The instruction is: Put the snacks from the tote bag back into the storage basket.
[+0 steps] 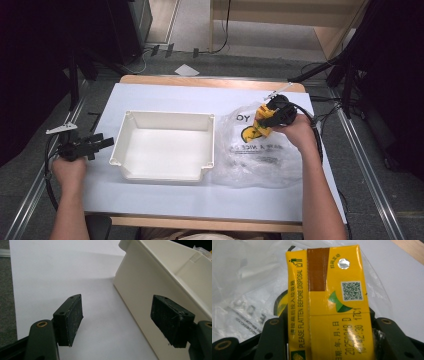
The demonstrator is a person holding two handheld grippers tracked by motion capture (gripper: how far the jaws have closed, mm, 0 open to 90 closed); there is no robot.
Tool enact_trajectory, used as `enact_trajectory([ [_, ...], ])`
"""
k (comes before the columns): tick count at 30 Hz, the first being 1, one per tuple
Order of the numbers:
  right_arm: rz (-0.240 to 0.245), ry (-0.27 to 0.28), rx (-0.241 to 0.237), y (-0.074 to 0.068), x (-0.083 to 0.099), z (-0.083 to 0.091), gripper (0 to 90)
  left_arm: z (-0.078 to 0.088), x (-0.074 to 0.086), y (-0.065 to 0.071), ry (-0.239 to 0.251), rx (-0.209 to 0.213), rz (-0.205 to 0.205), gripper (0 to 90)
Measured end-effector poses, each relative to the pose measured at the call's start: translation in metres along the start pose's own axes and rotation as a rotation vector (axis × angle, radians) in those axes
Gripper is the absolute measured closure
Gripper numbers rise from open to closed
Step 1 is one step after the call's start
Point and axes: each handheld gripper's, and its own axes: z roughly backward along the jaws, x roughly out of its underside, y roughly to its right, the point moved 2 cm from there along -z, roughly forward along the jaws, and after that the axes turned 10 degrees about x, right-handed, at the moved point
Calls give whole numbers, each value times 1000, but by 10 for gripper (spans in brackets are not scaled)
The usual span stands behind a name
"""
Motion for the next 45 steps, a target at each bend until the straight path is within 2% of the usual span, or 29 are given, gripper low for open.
enact_trajectory([
  [5, -5, 22, -17, -1, -2, 10, 507, 1, 0, 0, -5, -2, 0, 270],
  [9, 18, 41, -16, -5, -6, 18, 507, 1, 0, 0, -6, -2, 0, 270],
  [16, 21, 60, -38, -9, -8, 25, 508, 1, 0, 0, -8, 0, -2, 270],
  [37, 58, 98, -52, -20, -18, 38, 513, 2, 2, 3, -32, -3, -15, 267],
  [40, 46, 108, -53, -21, -20, 39, 514, 3, 3, 4, -35, -3, -18, 267],
  [45, 61, 103, -62, -24, -23, 39, 514, 3, 3, 6, -43, 4, -22, 265],
])
